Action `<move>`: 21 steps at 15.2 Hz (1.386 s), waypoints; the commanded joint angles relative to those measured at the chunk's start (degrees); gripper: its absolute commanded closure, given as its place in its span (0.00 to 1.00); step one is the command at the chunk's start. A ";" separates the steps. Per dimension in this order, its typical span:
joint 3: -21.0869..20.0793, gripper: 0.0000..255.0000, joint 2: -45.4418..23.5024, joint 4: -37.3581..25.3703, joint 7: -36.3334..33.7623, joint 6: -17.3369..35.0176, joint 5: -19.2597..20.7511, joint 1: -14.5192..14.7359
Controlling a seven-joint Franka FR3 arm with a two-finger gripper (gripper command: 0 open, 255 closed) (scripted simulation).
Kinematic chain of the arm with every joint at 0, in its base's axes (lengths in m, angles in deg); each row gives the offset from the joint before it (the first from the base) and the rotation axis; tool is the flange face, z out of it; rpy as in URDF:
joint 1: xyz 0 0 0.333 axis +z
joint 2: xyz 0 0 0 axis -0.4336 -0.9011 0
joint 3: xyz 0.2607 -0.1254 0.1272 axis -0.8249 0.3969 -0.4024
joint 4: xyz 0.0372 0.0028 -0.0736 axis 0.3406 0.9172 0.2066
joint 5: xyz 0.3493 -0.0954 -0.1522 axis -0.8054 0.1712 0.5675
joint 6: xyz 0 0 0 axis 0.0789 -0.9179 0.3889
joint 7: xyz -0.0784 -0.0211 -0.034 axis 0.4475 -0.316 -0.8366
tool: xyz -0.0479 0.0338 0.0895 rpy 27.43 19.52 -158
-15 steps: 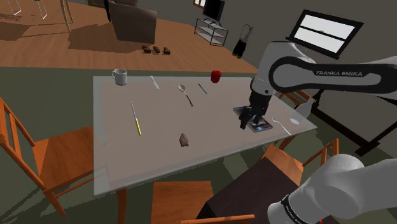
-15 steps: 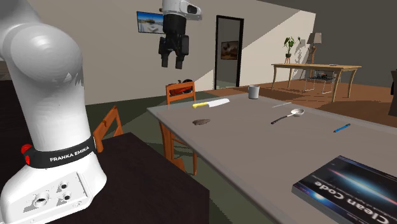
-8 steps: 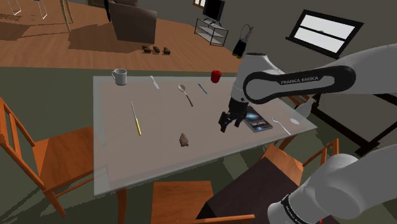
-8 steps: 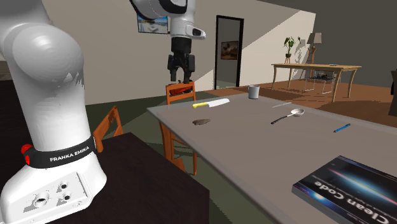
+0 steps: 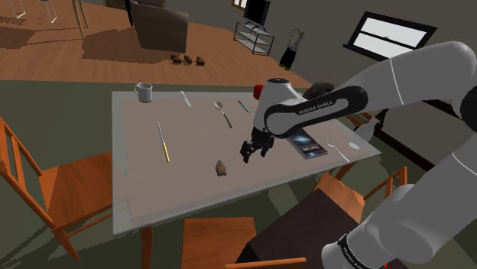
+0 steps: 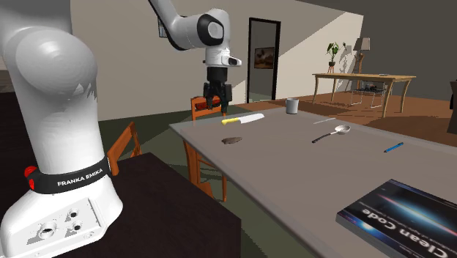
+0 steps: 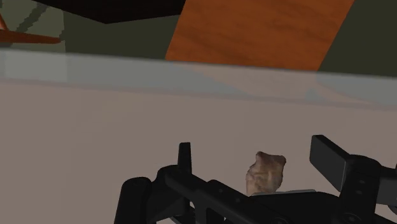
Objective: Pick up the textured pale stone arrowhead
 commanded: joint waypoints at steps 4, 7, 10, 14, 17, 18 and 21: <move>-0.33 0.00 -11.78 -6.99 -4.54 5.89 3.71 1.01; 0.16 0.00 -18.51 -12.04 -7.12 8.15 5.97 2.15; 0.96 0.00 -25.16 -17.76 -9.35 9.65 7.90 3.52; 1.94 0.00 -31.98 -23.84 -11.15 10.96 9.41 4.96; 2.24 0.00 -33.87 -24.15 -11.47 12.53 9.77 5.16; 2.34 0.00 -34.51 -24.28 -11.58 13.04 9.89 5.23; 2.60 0.00 -36.20 -24.68 -11.85 14.33 10.18 5.41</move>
